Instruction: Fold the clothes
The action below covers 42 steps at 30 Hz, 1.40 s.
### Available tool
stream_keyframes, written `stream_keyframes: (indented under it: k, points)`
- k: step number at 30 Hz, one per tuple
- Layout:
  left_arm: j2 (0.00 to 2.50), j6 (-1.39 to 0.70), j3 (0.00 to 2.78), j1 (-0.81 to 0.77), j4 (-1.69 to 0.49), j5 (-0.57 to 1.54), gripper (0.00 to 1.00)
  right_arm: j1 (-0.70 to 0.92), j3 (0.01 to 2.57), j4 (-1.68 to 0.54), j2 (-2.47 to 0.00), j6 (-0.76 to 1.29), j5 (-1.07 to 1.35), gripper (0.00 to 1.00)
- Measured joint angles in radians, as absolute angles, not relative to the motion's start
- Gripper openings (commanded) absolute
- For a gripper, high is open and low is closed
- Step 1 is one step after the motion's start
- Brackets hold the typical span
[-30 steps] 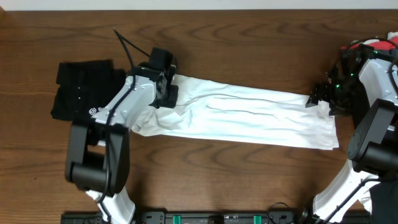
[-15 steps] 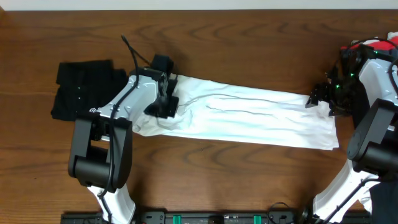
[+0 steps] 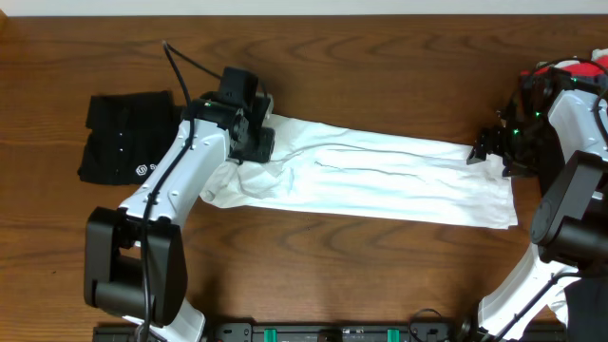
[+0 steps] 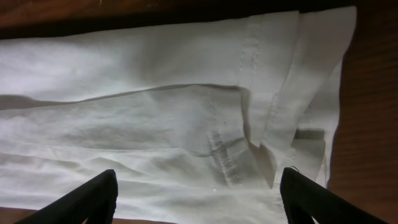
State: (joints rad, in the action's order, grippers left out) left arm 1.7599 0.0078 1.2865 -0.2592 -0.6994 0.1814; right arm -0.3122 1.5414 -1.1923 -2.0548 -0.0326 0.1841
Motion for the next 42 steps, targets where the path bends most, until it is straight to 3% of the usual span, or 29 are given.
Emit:
stream_keyframes:
  k: [4,8,17,28,37,38,40,42]
  points:
    - [1.796,0.030,1.286,-0.259,-0.598,0.181,0.33,-0.312,1.541,-1.192,-2.055,-0.033,0.184,0.82]
    - [1.877,0.065,1.286,-0.259,-0.543,0.179,0.21,-0.312,1.541,-1.196,-2.055,-0.033,0.184,0.82]
    - [1.958,0.087,1.284,-0.259,-0.533,0.153,0.19,-0.312,1.541,-1.205,-2.055,-0.033,0.184,0.82]
    - [1.958,0.109,1.283,-0.259,-0.710,0.150,0.06,-0.312,1.541,-1.204,-2.055,-0.033,0.196,0.82]
    - [1.931,0.075,1.283,-0.259,-0.909,0.150,0.06,-0.312,1.541,-1.200,-2.055,-0.033,0.207,0.82]
    - [1.913,0.071,1.283,-0.259,-0.921,0.150,0.07,-0.312,1.541,-1.199,-2.055,-0.033,0.208,0.82]
    - [1.868,0.064,1.283,-0.259,-0.922,0.149,0.28,-0.312,1.541,-1.196,-2.055,-0.033,0.208,0.82]
    - [1.811,0.054,1.285,-0.259,-0.904,0.136,0.35,-0.312,1.541,-1.195,-2.055,-0.033,0.209,0.82]
